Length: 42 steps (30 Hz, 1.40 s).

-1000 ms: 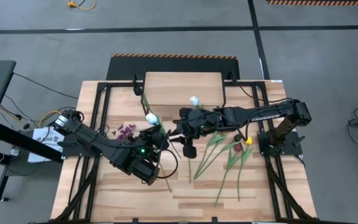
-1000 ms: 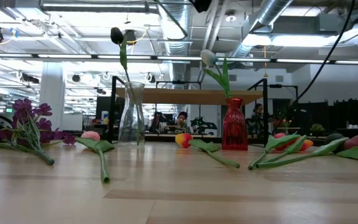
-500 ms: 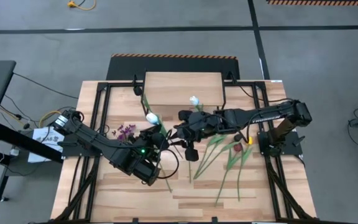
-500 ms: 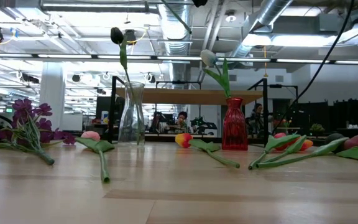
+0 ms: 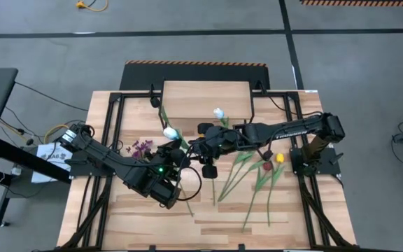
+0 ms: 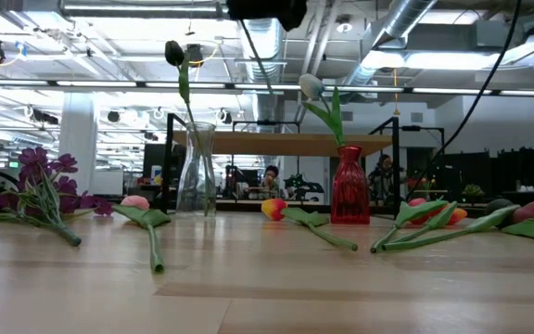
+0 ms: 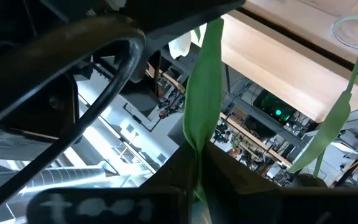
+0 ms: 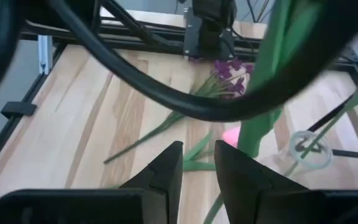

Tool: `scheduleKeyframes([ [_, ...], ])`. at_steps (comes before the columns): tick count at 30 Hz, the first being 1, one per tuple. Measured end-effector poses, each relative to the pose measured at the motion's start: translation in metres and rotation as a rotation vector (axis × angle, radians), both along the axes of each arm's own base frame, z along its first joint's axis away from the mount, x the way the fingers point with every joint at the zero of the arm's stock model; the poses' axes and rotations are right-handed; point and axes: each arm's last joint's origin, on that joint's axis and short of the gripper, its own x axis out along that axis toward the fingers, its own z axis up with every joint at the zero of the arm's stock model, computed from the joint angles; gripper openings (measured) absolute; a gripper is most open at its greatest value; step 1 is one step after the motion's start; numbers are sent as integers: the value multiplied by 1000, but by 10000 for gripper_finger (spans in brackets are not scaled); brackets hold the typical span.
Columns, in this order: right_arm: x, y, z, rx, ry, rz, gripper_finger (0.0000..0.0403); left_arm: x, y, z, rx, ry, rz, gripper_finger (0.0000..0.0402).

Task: Pick and place flowers into a vace then onto a shelf
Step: Put the white flower into the red vase

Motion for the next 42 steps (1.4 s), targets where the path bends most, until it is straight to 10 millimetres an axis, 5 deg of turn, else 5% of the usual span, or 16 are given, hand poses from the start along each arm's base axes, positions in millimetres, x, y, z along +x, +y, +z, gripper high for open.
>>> scheduleKeyframes([
  [21, -7, 27, -1, -33, 28, 87, 88, 0, 0, 0, -28, -30, 8, 10],
  [29, -22, 35, 17, -61, -11, 138, 88, 0, 0, -1, -39, -26, 6, 10],
  [42, -23, 16, 27, -122, -64, 14, 88, 0, 0, -1, -51, -19, 4, 10],
])
